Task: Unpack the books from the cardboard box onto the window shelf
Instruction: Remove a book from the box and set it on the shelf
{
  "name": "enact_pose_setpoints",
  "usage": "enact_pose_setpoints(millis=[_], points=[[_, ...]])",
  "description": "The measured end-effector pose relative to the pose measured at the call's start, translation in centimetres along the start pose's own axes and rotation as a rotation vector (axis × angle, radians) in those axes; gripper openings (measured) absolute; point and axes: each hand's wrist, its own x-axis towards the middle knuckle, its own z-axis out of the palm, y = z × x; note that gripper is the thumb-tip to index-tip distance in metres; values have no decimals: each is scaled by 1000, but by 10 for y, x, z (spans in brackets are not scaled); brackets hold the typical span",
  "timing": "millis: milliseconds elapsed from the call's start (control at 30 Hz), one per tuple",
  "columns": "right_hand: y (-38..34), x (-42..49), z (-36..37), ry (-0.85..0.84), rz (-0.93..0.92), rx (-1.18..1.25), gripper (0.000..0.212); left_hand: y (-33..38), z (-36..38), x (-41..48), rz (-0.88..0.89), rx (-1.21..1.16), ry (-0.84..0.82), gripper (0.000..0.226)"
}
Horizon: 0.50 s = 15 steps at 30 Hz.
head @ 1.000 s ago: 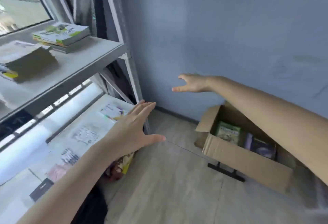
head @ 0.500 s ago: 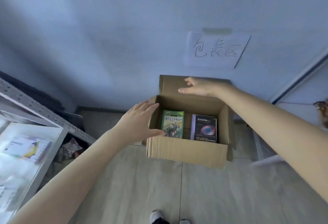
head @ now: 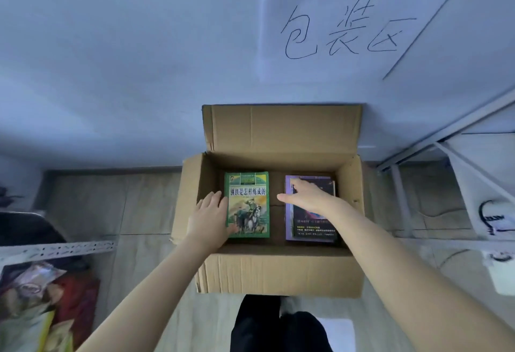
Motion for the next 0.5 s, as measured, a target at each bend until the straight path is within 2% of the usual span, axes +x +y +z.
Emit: enact_pose_setpoints(millis=[133, 300, 400, 500], points=[[34, 77, 32, -61, 76, 114, 85, -5, 63, 60, -87, -56, -92, 76], [72, 169, 98, -87, 151, 278, 89, -15, 141, 122, -316, -161, -265, 69], [91, 217, 137, -32, 166, 290, 86, -21, 184, 154, -429, -215, -328, 69], [98, 246, 158, 77, 132, 232, 75, -26, 215, 174, -478, -264, -332, 59]])
